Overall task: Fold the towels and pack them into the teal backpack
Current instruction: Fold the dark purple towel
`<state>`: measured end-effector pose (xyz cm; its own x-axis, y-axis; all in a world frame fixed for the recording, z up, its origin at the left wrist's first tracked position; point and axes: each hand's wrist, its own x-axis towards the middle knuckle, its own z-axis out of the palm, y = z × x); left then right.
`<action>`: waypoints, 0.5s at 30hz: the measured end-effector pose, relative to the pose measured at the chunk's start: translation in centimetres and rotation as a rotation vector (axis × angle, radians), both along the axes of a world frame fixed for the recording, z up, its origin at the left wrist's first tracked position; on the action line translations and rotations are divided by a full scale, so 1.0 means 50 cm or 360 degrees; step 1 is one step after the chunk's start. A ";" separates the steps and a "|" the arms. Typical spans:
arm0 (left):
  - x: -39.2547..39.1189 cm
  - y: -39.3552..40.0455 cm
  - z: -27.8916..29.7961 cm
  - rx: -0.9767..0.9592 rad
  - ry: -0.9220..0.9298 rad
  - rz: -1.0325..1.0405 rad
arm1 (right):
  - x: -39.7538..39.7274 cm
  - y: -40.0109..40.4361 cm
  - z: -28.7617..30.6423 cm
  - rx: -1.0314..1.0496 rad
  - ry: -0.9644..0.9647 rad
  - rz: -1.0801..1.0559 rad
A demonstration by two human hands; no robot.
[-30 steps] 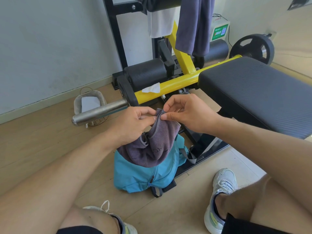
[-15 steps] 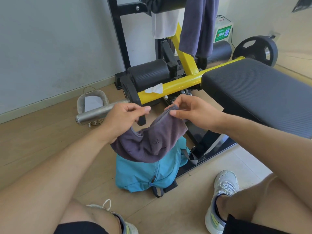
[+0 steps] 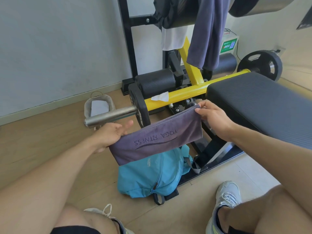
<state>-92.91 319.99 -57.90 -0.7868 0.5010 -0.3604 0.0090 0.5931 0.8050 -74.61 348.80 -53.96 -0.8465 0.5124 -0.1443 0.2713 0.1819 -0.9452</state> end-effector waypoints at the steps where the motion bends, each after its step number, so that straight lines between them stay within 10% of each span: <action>1: 0.006 -0.002 0.003 0.0009 -0.0053 -0.0162 | -0.002 0.000 0.001 -0.0027 0.0045 -0.0080; 15: 0.001 -0.012 0.008 0.0047 -0.0147 -0.0566 | 0.004 0.024 -0.032 0.0049 -0.0406 0.0255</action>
<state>-92.84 319.41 -57.50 -0.5266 0.7485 -0.4030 0.1371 0.5427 0.8287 -74.38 350.02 -55.58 -0.8554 0.3828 -0.3489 0.4645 0.2690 -0.8437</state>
